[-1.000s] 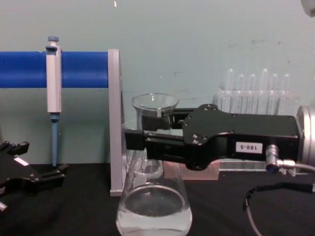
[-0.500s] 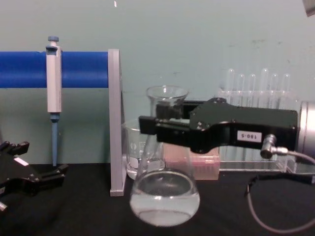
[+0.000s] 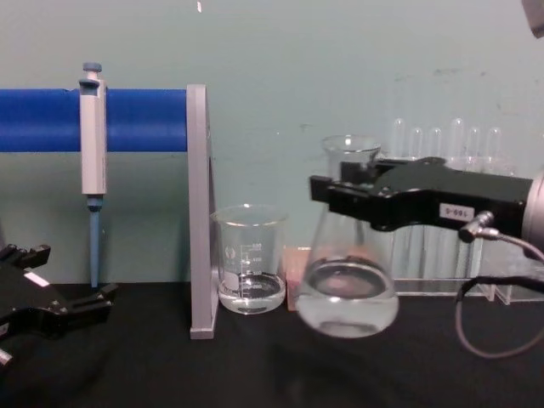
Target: Grasp the erlenmeyer flask with one hand, shake it three times, then place it back.
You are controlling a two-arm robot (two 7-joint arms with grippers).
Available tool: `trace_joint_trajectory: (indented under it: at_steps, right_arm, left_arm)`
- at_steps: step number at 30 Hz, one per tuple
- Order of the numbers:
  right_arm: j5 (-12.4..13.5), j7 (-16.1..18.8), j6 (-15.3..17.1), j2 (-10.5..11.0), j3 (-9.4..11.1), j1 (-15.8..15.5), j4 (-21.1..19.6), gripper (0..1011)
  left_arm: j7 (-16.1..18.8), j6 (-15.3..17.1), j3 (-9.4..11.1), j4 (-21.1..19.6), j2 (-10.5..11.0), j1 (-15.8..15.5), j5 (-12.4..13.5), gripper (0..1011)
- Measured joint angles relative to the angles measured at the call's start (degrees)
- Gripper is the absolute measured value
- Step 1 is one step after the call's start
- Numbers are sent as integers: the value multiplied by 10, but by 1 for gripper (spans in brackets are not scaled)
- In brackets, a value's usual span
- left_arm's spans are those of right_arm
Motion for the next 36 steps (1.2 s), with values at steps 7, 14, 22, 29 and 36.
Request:
trace_joint_trajectory:
  at_steps: [7,14,22,29,36]
  right_arm:
    - [-19,-61,15,-17,32,-14,4,457]
    - [-41,-122,35,-34,59,-27,3,457]
    - [-58,-168,54,-48,86,-39,0,457]
    - [-73,-196,69,-61,105,-48,-3,457]
    - [-83,-201,77,-68,114,-52,-6,457]
  left_arm:
    - [0,0,0,0,0,0,0,1001]
    - [0,0,0,0,0,0,0,1001]
    - [0,0,0,0,0,0,0,1001]
    - [0,0,0,0,0,0,0,1001]
    - [0,0,0,0,0,0,0,1001]
